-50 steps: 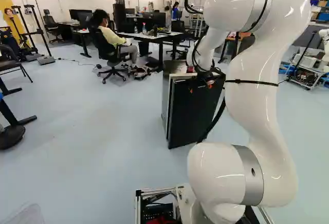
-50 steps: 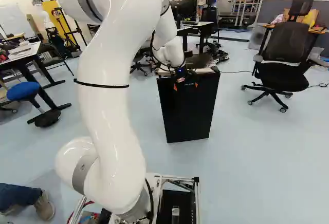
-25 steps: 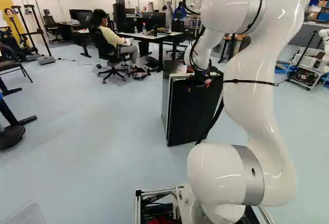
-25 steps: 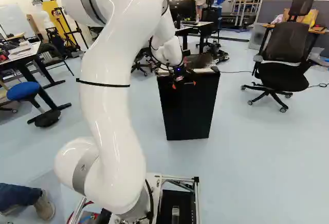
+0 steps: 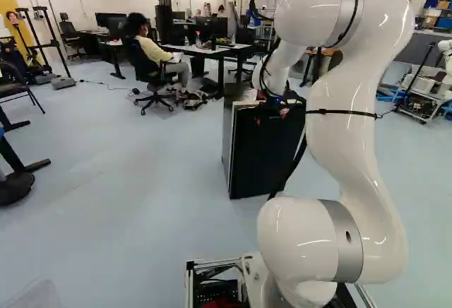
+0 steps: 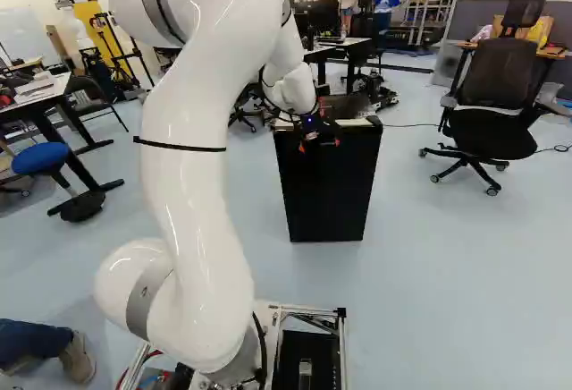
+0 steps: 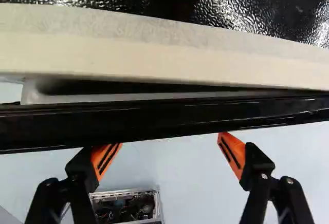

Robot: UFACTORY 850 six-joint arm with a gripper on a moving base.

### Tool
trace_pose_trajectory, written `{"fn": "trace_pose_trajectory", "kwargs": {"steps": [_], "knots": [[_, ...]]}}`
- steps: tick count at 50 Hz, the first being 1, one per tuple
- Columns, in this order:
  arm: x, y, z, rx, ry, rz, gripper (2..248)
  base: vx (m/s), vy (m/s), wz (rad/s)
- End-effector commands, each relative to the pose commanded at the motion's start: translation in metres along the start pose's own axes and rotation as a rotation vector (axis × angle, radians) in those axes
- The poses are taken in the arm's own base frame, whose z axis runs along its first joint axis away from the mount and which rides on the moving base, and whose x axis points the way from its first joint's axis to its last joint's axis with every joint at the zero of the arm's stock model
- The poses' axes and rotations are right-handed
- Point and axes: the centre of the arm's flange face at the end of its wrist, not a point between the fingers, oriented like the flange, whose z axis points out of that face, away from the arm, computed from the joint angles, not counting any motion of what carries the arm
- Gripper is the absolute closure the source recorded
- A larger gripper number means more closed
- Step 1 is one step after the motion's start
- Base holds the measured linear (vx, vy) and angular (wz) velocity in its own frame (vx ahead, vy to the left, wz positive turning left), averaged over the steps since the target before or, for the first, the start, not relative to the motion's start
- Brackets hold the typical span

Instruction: Grab a drink from the fridge

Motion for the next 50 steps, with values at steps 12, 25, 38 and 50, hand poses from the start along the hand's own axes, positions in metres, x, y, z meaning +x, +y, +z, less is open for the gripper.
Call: {"fn": "trace_pose_trajectory", "kwargs": {"steps": [12,25,38,50], "knots": [[0.005,0.0,0.0,0.0,0.055,0.0,3,0.0,0.0,0.0],[0.008,0.0,0.0,0.0,0.086,0.0,3,0.0,0.0,0.0],[-0.002,-0.001,-0.005,0.002,0.076,0.002,3,0.0,0.0,0.0],[-0.021,-0.004,-0.014,0.006,0.059,0.003,3,0.0,0.0,0.0]]}}
